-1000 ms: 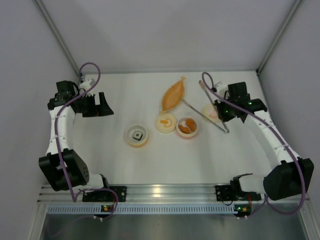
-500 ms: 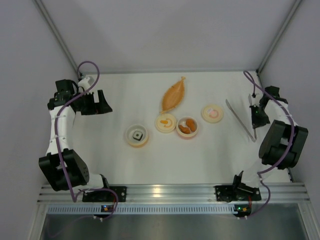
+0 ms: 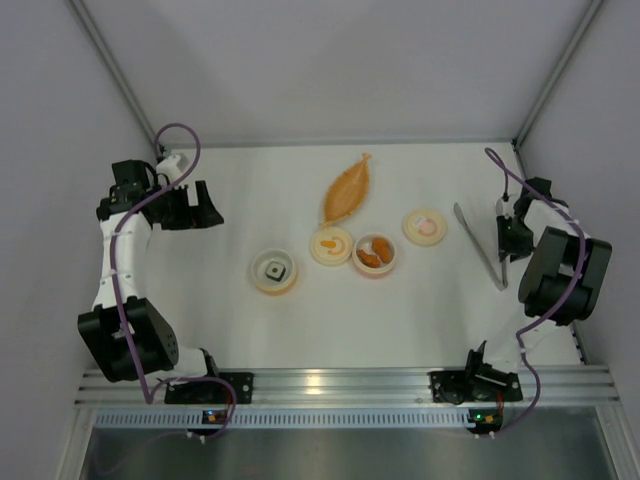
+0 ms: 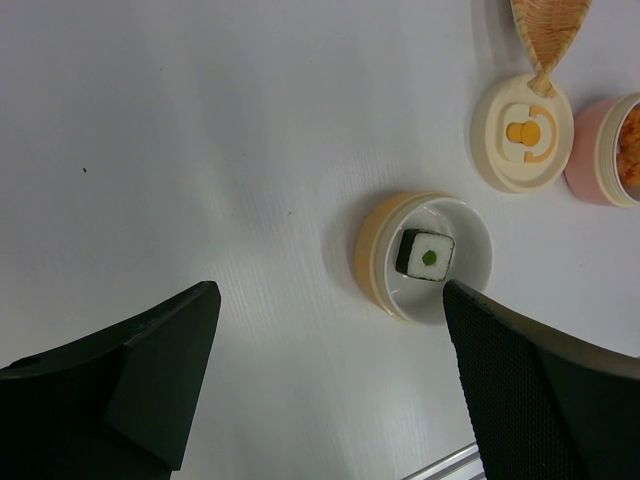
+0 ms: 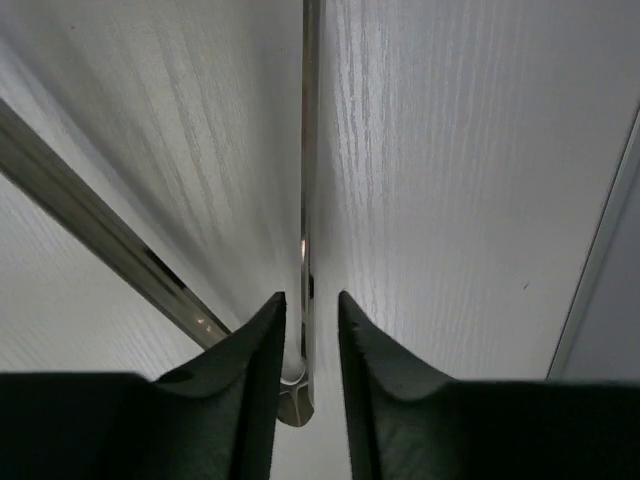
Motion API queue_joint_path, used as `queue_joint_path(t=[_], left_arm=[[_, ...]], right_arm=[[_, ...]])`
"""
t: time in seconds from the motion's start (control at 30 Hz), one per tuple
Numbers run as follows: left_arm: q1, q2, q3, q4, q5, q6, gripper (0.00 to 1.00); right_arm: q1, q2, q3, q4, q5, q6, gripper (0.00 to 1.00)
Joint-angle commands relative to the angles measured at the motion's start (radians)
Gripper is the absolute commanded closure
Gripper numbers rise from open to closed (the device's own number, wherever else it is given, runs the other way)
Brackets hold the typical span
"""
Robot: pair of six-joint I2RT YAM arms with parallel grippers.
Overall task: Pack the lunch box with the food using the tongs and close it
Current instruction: Place the clamp at the center of the board.
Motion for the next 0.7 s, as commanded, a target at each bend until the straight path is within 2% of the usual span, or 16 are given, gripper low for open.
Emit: queue_joint_path(t=[0.0, 0.13, 0.3, 0.37, 0.47, 0.57, 0.6, 0.67], left_arm=[[-0.001, -0.014, -0.001, 0.036, 0.016, 0.03, 0.02], [-0.047, -0.021, 0.008, 0.017, -0.016, 0.071, 0.02], [-0.274, -0.046, 0.025, 0.023, -0.228, 0.105, 0.02], [-0.381, -0.022, 0.037, 0.024, -0.277, 0.093, 0.02], [-0.492, 0.035, 0.074, 0.021, -0.317, 0.073, 0.02], [-0.526, 0.08, 0.128, 0.015, -0.283, 0.047, 0.02], [-0.526, 0.109, 0.16, 0.001, -0.239, 0.044, 0.02], [-0.526, 0.132, 0.188, -0.011, -0.204, 0.039, 0.02]], right_arm=[[-0.01, -0.002, 0.006, 0.03, -0.008, 0.009, 0.69], [-0.01, -0.019, 0.022, -0.008, -0.036, 0.006, 0.55], [-0.008, -0.112, 0.1, -0.09, -0.188, -0.02, 0.32], [-0.005, -0.16, 0.156, -0.119, -0.26, -0.026, 0.29], [0.07, -0.191, 0.226, -0.163, -0.366, -0.043, 0.32], [0.162, -0.194, 0.252, -0.162, -0.357, -0.08, 0.42], [0.229, -0.189, 0.255, -0.156, -0.351, -0.102, 0.49], [0.309, -0.159, 0.27, -0.148, -0.34, -0.127, 0.54]])
